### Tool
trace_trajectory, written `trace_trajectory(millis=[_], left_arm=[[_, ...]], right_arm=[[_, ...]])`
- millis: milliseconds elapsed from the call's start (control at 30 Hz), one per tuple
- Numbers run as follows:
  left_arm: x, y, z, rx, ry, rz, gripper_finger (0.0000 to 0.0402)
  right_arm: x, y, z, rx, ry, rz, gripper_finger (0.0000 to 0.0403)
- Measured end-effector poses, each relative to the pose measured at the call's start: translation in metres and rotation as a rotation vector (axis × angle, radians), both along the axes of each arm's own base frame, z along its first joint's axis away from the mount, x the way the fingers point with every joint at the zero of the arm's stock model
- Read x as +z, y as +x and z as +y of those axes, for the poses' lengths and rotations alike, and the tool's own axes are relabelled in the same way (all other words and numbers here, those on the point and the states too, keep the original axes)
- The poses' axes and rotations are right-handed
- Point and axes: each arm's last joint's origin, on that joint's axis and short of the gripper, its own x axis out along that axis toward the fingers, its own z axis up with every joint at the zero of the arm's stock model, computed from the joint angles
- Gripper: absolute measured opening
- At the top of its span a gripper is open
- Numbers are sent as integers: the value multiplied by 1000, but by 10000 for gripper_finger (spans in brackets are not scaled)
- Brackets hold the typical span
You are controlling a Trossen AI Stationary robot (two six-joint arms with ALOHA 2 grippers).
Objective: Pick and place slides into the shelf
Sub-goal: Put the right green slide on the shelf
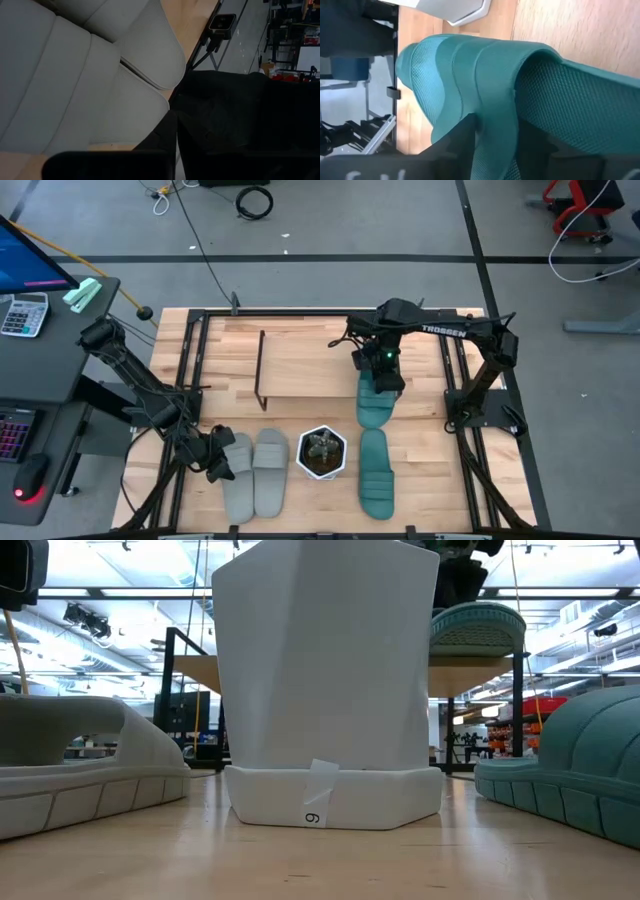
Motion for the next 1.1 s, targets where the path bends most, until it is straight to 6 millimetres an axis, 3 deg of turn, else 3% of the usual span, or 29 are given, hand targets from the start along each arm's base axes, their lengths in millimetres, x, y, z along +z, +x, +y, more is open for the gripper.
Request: trace_trajectory(millis=[233, 600, 1100], left_arm=[[0, 0, 0, 2, -3, 2, 15], [0, 0, 0, 1, -5, 4, 18], [0, 0, 0, 3, -7, 5, 29]], right_arm=[[4, -1, 1, -19, -4, 12, 154], [37, 2, -3, -24, -175, -71, 188], [33, 1, -3, -18, -323, 0, 237]])
